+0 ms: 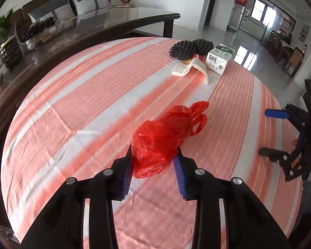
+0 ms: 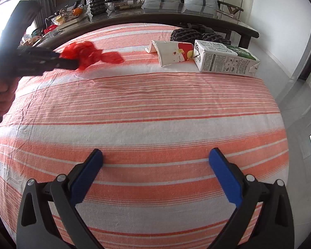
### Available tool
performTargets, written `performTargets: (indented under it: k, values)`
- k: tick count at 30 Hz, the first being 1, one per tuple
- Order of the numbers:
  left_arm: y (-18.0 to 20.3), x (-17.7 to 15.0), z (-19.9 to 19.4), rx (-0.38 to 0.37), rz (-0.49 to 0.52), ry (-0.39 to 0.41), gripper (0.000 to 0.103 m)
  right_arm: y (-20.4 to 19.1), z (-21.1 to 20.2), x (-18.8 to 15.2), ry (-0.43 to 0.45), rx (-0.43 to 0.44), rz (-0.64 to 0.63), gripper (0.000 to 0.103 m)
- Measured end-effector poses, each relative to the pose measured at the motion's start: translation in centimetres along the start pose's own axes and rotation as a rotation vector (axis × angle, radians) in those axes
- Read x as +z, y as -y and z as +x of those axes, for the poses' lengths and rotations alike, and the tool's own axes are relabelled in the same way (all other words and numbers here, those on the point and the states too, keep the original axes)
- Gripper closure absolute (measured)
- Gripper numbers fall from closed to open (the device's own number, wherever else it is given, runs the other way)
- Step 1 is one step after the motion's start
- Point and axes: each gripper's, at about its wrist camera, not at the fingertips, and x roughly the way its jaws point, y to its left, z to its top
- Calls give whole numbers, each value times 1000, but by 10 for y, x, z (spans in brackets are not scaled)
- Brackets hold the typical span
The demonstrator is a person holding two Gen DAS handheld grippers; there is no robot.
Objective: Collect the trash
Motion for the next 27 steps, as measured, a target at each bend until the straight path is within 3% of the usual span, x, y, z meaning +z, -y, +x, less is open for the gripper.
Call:
performTargets:
  k: [1,3,6,12,16,18,23,27]
  values:
    - [5,-12,-8,-7,-2,6,56,0,0,0,0,0,0,5]
    - [16,-27,-18,-40,11,21,27,0,0,0,0,0,0,5]
    - [28,-33,-20,0,72,59,10,0,0,0,0,0,0,5]
    - [41,-21,12,-3,202,58,6,0,0,0,0,0,0,5]
    - [42,-20,17,-29,206,34,6,2,0,2,4,20,18,4]
    - [39,-19,21,-38,180,16,4,18,-4,11,26,26,129,4]
    - [38,-18,24,-46,169,11,4,98,-6,79,124,-47,604,5]
    - [37,-17,25,-49,166,11,4,120,34,139,52,-118,746,5]
